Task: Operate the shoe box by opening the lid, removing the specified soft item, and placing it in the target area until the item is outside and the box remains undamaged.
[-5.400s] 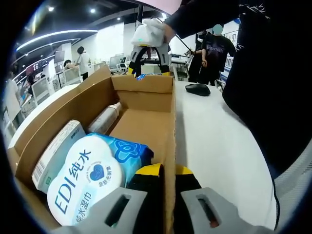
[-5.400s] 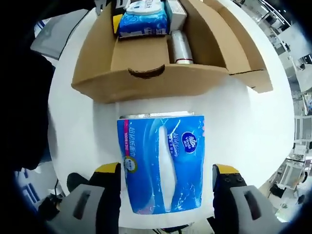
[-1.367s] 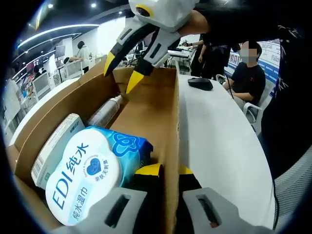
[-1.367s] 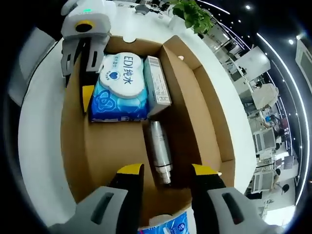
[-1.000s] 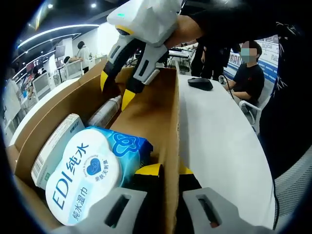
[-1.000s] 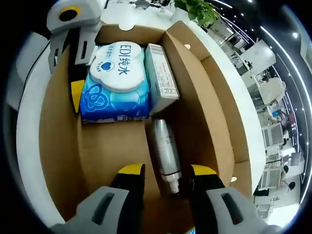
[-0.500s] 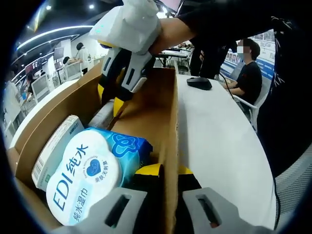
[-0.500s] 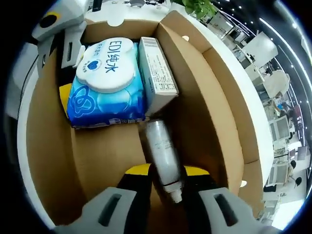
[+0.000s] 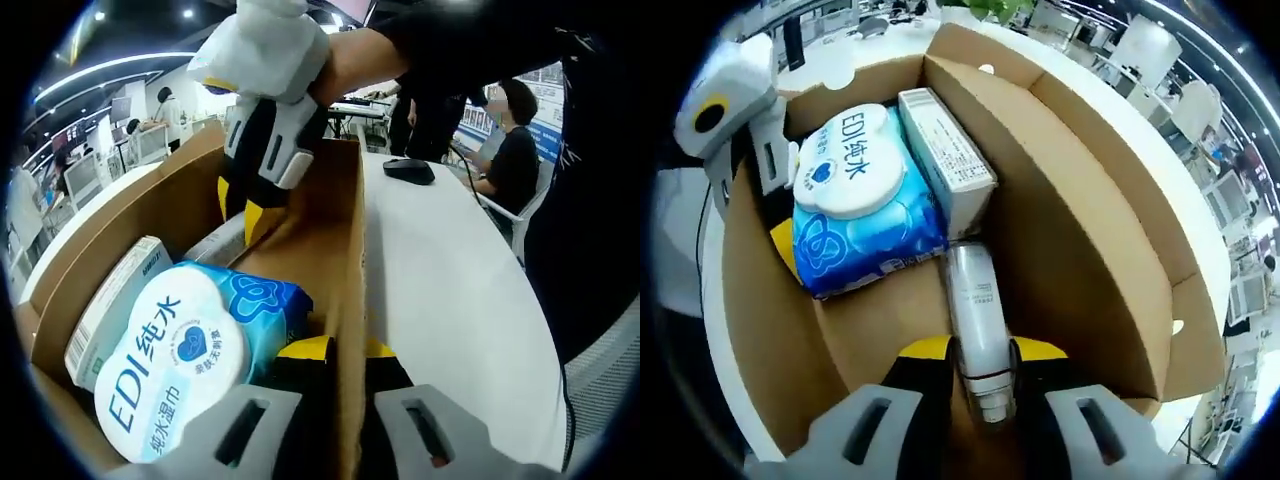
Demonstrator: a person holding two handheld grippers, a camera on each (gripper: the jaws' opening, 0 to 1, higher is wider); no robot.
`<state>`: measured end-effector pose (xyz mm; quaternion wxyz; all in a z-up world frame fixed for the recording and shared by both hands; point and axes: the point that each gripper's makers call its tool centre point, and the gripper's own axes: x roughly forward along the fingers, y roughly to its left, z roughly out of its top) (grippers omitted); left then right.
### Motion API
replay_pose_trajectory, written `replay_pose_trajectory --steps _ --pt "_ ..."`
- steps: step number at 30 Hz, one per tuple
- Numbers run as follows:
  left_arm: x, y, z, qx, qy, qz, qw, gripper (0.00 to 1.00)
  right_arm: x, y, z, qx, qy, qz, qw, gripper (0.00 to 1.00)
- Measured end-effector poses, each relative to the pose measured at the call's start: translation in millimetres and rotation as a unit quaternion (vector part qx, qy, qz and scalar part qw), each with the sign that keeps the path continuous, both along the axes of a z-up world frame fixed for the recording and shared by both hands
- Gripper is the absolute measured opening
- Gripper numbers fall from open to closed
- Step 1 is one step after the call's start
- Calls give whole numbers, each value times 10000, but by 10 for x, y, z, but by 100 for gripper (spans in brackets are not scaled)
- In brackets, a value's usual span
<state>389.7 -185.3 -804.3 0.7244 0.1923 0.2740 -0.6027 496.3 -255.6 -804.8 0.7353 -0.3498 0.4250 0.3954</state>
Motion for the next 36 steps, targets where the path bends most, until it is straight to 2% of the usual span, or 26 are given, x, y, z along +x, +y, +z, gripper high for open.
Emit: replay_pose_trajectory --steps 3,7,14,19,22,24,25,32,35,36 --pt "3 0 -2 -1 1 1 10000 1 -72 6 5 17 71 -159 9998 19" --pt "4 1 -2 -2 0 4 10000 1 -158 4 6 144 216 -674 9974 19" --pt "3 3 -1 -3 4 6 10000 1 -259 -24 11 206 251 -971 9947 19" --pt "1 3 2 -3 10 6 10000 1 -246 -32 14 283 259 -920 9950 20" --pt "1 3 3 -4 6 7 10000 1 -230 24 45 585 346 -1137 9912 28" --pt "0 5 4 -4 6 7 10000 1 -255 115 62 840 443 -1085 9895 32" --pt "1 5 4 -4 4 6 10000 1 -254 117 57 830 409 -1066 9900 33" --pt "-4 7 6 -4 7 7 10000 1 -235 160 -31 784 317 -992 9915 32" --pt "-5 7 6 -5 6 6 10000 1 -247 150 -84 676 293 -968 9926 27" --pt "-6 7 6 -4 6 5 10000 1 -242 141 -84 646 284 -963 9929 23"
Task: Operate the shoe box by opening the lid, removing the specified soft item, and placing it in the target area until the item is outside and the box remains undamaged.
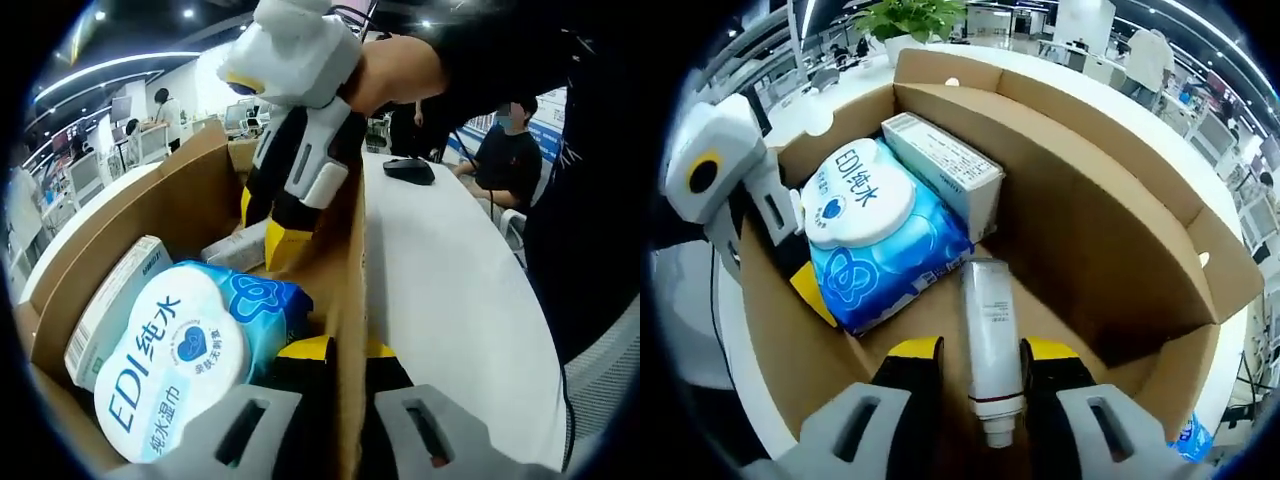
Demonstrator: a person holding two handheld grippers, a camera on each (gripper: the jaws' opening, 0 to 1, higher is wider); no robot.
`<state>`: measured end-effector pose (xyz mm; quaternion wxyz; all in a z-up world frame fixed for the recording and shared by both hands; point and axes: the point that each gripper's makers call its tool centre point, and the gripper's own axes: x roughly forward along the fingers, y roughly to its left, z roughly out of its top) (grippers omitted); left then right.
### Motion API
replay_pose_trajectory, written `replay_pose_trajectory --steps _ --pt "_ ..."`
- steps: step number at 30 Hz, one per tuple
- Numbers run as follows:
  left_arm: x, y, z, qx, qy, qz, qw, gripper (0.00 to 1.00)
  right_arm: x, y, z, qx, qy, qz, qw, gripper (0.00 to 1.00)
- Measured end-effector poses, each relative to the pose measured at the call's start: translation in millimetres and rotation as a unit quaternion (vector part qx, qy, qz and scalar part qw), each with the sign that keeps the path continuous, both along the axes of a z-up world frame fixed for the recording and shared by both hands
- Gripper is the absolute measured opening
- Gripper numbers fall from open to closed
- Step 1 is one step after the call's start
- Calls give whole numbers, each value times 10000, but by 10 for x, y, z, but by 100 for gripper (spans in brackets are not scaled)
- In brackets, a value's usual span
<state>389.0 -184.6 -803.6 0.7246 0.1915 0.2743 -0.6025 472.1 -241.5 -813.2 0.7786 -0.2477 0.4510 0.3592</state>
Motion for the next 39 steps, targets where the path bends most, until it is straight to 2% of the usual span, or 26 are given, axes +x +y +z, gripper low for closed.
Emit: replay_pose_trajectory --steps 11,15,18,30,36,39 --pt "-3 2 2 -2 -5 -1 10000 1 -10 -11 -15 -14 44 32 10000 21" --pt "-4 2 2 -3 -6 -3 10000 1 -27 18 -33 47 145 10 9999 28" --pt "-4 2 1 -4 -10 -3 10000 1 -43 6 -35 36 161 61 9998 19" --pt "-7 17 1 -5 -8 -3 10000 1 -15 34 -20 93 75 17 9999 18" --pt "-4 26 -1 -5 -10 -4 10000 1 42 25 129 244 -49 -184 9995 18" --pt "-3 28 -3 -4 -11 -4 10000 1 56 33 178 358 1 -342 9988 18"
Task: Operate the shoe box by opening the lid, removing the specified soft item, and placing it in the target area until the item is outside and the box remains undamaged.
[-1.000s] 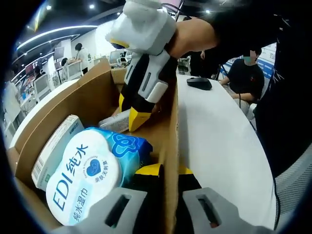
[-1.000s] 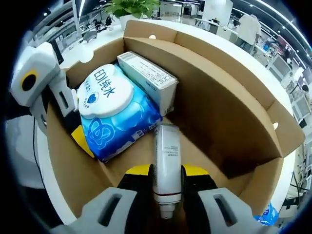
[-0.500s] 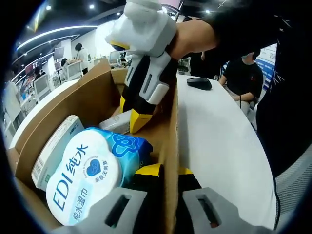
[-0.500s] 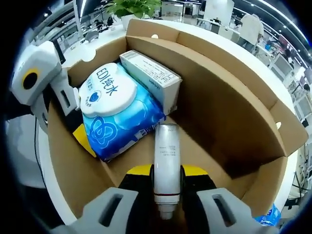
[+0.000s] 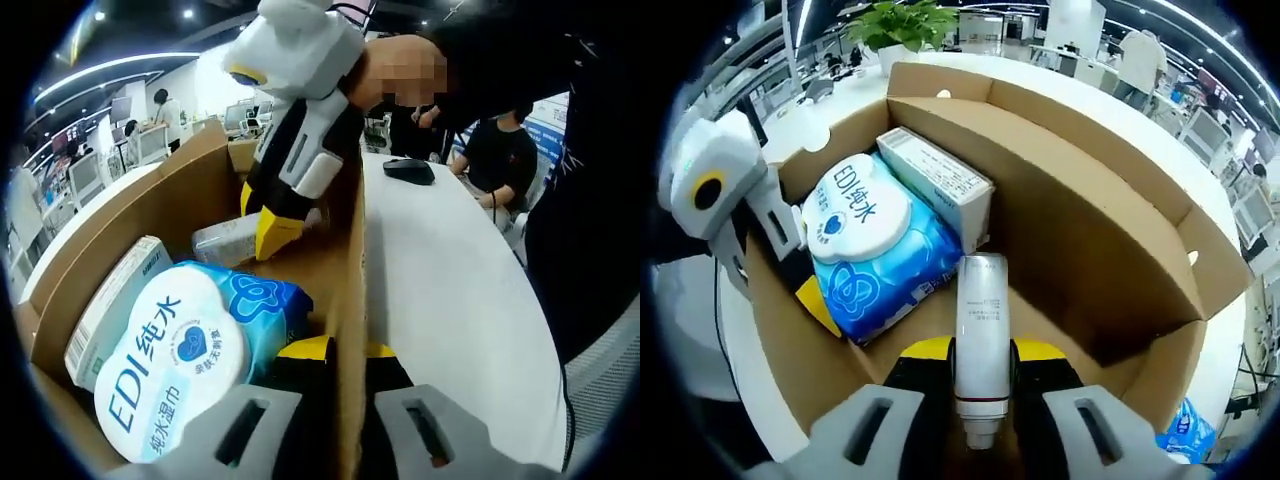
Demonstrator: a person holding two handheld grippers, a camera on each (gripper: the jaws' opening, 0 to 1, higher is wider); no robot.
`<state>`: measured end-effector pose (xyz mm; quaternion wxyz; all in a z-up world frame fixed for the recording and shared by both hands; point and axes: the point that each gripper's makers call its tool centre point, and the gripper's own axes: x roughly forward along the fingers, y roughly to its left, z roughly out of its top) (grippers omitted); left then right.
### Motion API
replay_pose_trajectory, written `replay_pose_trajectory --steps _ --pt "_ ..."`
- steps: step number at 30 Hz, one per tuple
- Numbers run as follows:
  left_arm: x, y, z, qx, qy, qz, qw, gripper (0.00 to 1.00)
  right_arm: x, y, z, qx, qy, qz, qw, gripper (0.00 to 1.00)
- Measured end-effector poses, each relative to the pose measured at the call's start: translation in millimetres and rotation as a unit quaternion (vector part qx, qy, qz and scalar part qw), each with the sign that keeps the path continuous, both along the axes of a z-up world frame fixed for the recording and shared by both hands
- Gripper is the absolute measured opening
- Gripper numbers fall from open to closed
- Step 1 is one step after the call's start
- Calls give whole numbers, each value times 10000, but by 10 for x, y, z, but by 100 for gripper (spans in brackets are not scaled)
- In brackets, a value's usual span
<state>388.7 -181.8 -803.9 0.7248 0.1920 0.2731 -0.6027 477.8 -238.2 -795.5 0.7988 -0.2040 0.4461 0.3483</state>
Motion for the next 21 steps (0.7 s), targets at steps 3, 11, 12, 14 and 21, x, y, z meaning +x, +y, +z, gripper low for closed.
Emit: replay_pose_trajectory --steps 3,11,12,14,21 --pt "2 1 -1 -1 -7 0 10000 1 -3 7 89 67 -65 -57 9999 18" --pt "5 -1 -1 0 -1 18 10000 1 15 8 340 134 -285 -127 9994 18" --pt "5 -2 -1 0 3 18 10000 1 15 9 356 139 -292 -122 9994 18" --pt "5 -2 -2 0 -2 18 10000 1 -1 9 406 153 -305 -140 9993 18" --pt "2 2 -4 0 11 27 10000 1 -27 -46 663 340 -406 -329 9981 18"
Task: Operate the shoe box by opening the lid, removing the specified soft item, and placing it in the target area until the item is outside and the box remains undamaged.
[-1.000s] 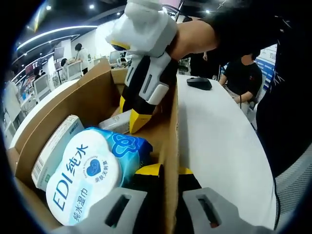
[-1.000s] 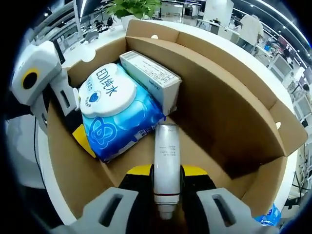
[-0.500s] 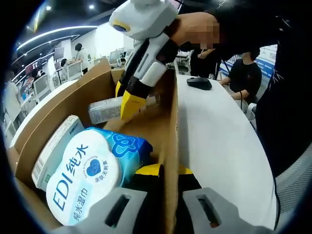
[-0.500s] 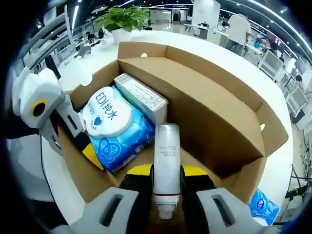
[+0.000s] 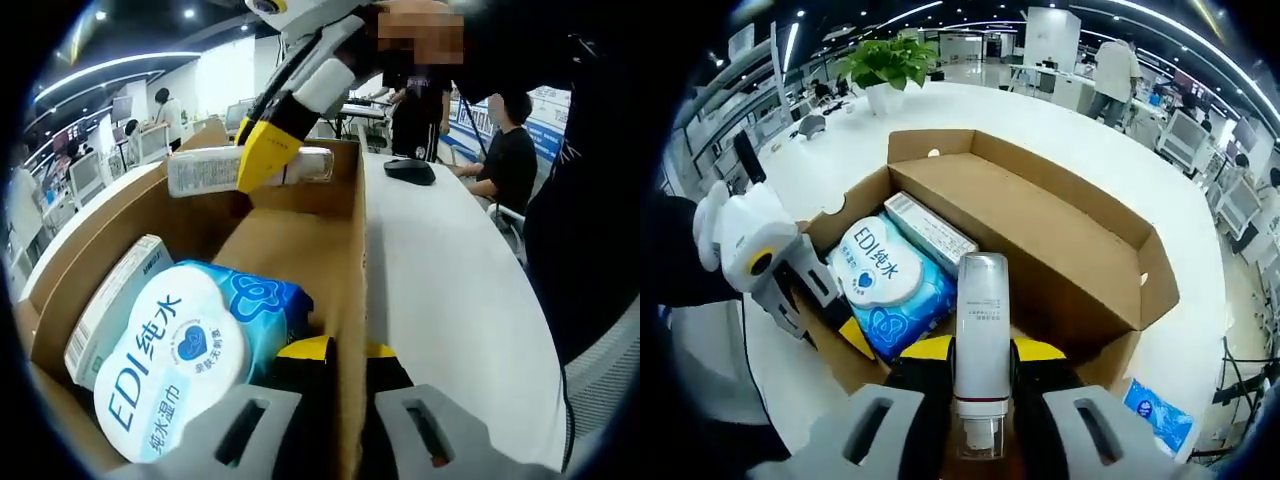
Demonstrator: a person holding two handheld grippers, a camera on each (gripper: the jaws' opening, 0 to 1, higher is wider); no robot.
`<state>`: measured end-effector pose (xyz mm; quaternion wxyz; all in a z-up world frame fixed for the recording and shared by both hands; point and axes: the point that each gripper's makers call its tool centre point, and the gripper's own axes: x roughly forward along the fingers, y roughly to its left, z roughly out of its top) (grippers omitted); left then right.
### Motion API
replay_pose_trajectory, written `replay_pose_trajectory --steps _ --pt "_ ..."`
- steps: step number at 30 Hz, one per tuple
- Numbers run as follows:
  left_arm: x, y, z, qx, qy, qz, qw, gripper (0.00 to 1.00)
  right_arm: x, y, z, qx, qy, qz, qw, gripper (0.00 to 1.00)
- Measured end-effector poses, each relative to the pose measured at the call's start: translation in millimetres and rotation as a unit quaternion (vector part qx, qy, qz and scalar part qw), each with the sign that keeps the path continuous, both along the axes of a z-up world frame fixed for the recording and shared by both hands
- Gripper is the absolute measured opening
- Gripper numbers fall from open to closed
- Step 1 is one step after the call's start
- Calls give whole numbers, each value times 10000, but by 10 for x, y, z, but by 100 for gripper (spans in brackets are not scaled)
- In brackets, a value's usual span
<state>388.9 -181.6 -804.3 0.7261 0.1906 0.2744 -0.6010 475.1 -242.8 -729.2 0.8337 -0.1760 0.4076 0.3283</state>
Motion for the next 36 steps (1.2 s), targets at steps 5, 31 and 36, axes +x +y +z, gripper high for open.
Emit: replay_pose_trajectory --steps 5,31,36 --pt "-2 -2 1 0 0 -4 10000 1 -25 -98 162 42 -94 -103 9999 18" --pt "-29 -16 14 3 37 14 10000 2 -177 -226 539 350 -214 -362 9985 18" --pt "-23 -17 10 5 49 16 10000 2 -185 -295 579 419 -237 -426 9979 18"
